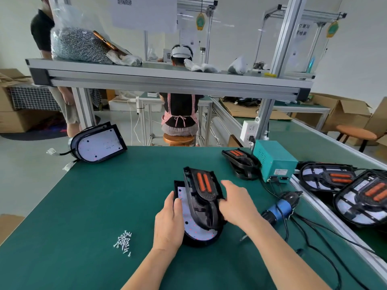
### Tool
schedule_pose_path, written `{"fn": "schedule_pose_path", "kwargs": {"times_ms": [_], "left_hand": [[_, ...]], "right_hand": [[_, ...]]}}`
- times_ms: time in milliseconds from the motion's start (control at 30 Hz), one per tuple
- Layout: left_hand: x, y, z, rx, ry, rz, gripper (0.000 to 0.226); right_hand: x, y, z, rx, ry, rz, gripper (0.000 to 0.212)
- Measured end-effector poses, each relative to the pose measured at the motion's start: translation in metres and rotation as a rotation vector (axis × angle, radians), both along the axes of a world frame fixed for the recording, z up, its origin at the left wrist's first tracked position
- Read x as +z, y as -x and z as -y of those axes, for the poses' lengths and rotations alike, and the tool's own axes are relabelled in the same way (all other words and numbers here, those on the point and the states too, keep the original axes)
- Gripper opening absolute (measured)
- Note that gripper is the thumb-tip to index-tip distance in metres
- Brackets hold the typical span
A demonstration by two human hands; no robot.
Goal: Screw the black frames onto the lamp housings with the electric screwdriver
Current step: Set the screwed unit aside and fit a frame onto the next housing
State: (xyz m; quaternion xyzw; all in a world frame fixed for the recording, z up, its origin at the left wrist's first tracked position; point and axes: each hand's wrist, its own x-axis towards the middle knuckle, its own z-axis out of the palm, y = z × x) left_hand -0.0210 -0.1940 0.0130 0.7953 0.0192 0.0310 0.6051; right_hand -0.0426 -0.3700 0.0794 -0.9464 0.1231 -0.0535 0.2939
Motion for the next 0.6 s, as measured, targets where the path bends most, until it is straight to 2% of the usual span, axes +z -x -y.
{"fn": "schedule_pose_path", "kwargs": {"times_ms": [100,300,367,467,567,600], "left_hand": [[0.000,0.001,0.000,-0.002,0.001,-0.005,0.051],[0.002,0.003,0.000,-0.012,0.005,0.001,0.054],[0.003,0.004,-0.001,-0.035,0.033,0.018,0.058],[0.003,0.006,-0.002,-0.047,0.023,0.045,0.058],[0.002,0.006,-0.003,-0.043,-0.041,0.044,0.055],[0.001,0.006,-0.003,-0.045,-0.062,0.037,0.053]], "right_hand": [[-0.001,0.010,-0.013,-0.002,0.148,0.031,0.059],[-0.004,0.017,-0.027,-0.027,0.190,-0.016,0.018],[-0.004,0.016,-0.031,-0.032,0.160,-0.040,0.018],[-0.005,0.014,-0.032,-0.041,0.146,-0.038,0.033],[-0.009,0.015,-0.037,-0.040,0.223,-0.010,0.013],[-0.011,0.017,-0.040,-0.042,0.260,0.006,0.012]]}}
